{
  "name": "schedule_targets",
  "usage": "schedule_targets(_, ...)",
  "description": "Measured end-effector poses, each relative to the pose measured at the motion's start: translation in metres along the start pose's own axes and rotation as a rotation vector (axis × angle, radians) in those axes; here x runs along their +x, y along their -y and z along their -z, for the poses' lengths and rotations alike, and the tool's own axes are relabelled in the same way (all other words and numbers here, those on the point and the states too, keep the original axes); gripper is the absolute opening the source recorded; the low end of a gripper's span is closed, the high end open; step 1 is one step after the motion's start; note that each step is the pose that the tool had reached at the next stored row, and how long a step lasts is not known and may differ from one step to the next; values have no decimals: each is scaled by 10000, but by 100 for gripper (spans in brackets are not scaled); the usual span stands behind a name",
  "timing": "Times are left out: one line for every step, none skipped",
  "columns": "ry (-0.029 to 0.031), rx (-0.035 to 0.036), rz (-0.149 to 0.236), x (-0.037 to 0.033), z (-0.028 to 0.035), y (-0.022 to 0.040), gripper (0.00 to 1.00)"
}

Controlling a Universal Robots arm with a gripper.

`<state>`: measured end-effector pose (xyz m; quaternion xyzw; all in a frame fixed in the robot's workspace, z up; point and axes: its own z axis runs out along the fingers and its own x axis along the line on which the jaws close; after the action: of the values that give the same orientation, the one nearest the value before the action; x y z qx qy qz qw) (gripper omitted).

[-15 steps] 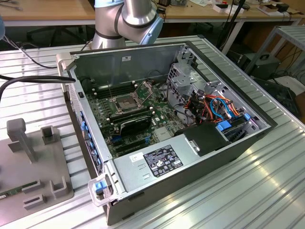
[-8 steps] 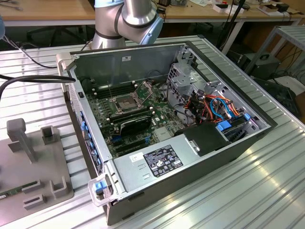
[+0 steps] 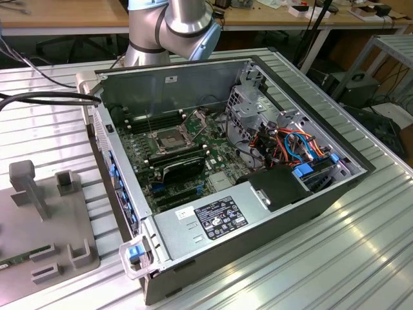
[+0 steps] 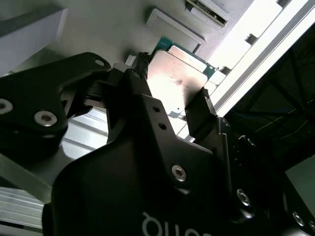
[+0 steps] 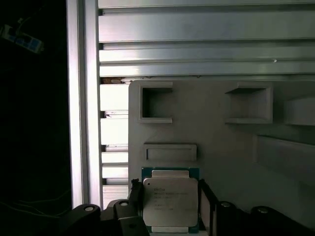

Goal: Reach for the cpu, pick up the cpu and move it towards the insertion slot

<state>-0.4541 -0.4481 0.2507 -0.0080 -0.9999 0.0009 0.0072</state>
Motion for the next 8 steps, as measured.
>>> schedule_targets(0, 0, 0, 0, 27, 0, 55)
schedule_targets(-1, 0, 0, 1, 47, 0, 55)
schedule_targets(0, 0, -1, 1, 63, 0, 55)
schedule_targets(-1, 0, 0, 1, 74, 0, 55)
schedule_targets(0, 0, 0, 1, 87, 0, 55)
schedule_targets(0, 0, 0, 2, 107, 0, 55)
schedule_targets(0, 0, 0, 2, 122, 0, 55)
schedule_targets(0, 0, 0, 2, 140, 0, 55)
